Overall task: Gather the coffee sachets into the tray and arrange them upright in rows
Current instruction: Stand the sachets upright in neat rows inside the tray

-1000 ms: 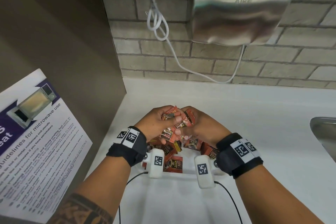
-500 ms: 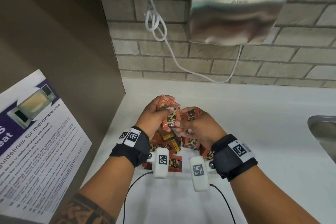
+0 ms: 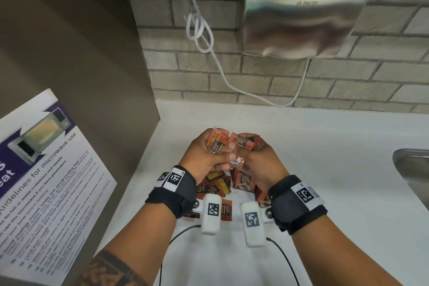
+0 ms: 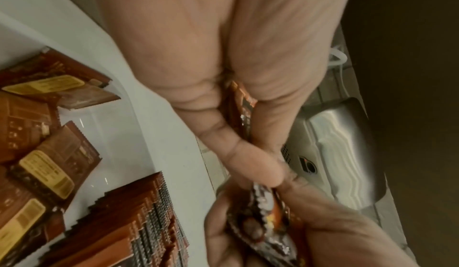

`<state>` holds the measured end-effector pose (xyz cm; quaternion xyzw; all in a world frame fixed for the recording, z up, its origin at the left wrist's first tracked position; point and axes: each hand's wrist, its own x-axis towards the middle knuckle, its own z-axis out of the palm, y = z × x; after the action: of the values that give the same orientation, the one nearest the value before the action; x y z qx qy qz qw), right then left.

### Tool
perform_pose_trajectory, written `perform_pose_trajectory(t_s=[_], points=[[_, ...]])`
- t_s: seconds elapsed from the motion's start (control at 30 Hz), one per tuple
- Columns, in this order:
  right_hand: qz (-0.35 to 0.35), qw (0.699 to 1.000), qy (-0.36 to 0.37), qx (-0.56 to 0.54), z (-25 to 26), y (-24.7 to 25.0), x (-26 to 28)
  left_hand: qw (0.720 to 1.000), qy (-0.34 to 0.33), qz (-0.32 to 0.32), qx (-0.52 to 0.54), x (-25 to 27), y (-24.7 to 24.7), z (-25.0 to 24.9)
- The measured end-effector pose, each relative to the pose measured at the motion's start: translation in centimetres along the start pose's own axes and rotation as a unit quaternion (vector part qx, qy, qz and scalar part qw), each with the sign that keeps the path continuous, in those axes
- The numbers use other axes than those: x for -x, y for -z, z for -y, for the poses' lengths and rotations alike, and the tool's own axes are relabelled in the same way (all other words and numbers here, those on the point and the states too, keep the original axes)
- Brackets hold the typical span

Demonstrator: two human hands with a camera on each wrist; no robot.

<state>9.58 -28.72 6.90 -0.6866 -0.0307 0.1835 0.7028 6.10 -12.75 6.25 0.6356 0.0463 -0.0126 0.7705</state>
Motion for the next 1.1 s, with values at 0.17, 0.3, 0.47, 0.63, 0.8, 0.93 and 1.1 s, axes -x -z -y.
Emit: perform_pose_trajectory(t_s=[0.17, 0.3, 0.47, 0.63, 0.8, 0.93, 1.1], points=[[-0.057, 0.996, 0.026, -0.060, 0.5, 1.0, -0.5, 0.998, 0.019, 0.018, 0.056, -0.4, 0.8, 0.2], [-0.027, 0.997, 0.067, 0.007, 1.2, 1.5, -0.4, 1.000, -0.002, 0.004, -0.017, -0.4, 1.4, 0.0], [0.122, 0.981, 0.055, 0.141, 1.3, 1.2, 0.1, 0.991, -0.032, 0.023, -0.129, -0.4, 1.6, -0.1], [0.111, 0.990, 0.026, 0.085, 1.4, 1.2, 0.6, 0.986, -0.019, -0.029, -0.163, -0.9, 2.1, 0.4], [0.044, 0.998, -0.035, -0.027, 1.1, 1.0, 0.2, 0.985, -0.101, -0.045, -0.132, -0.5, 2.2, 0.3], [0.032, 0.995, -0.067, -0.064, 1.1, 0.7, 0.0, 0.982, -0.150, 0.009, -0.116, 0.3, 1.7, 0.3], [0.048, 0.994, -0.039, -0.093, 1.2, 0.6, -0.2, 0.986, -0.140, 0.015, -0.094, 0.5, 1.5, 0.0]])
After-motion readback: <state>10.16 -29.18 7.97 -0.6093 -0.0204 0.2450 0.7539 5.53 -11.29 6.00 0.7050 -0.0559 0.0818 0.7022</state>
